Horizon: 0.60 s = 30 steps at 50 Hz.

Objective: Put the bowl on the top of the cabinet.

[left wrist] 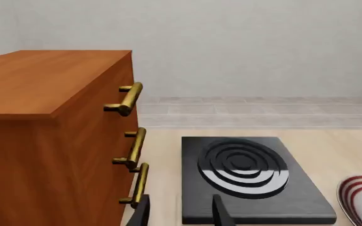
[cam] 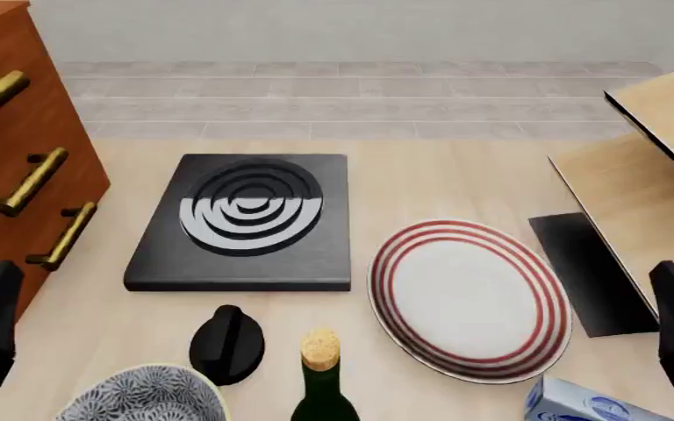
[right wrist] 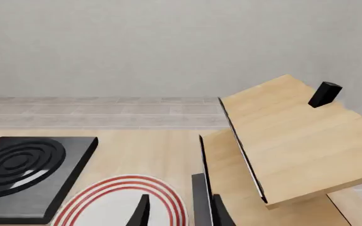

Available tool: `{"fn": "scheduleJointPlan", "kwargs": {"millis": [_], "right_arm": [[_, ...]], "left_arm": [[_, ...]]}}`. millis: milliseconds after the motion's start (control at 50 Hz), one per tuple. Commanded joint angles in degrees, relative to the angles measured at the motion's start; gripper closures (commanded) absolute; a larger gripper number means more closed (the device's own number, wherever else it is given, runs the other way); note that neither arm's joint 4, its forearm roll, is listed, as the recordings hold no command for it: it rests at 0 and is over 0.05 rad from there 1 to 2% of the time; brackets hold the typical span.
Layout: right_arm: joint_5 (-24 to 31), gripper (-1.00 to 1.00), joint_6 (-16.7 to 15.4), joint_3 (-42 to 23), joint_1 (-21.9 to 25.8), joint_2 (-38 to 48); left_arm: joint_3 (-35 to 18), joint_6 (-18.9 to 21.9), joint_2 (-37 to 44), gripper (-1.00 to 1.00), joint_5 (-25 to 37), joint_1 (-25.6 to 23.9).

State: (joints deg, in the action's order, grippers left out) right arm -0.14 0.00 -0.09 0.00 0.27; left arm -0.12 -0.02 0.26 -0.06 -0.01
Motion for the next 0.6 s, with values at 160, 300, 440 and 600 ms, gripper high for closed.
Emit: {"fn": "scheduleJointPlan", "kwargs": {"millis": [160, 300, 440, 600], "right_arm": [[0.0, -1.0, 0.0, -0.2, 0.0, 0.2], [0.0, -1.0, 0.0, -0.2, 0.0, 0.2], [0.0, -1.0, 0.0, -0.2, 0.0, 0.2], [0.0, -1.0, 0.0, -0.2, 0.0, 0.2]], "left_arm": [[-0.1, -0.1, 1.1, -1.0, -0.5, 0.1], [-0.1, 0.2, 0.2, -1.0, 0.4, 0.1], [-1.0, 0.2, 0.8, -1.0, 1.0, 0.7], [-5.4, 1.7, 0.6, -1.0, 7.4, -0.5]]}}
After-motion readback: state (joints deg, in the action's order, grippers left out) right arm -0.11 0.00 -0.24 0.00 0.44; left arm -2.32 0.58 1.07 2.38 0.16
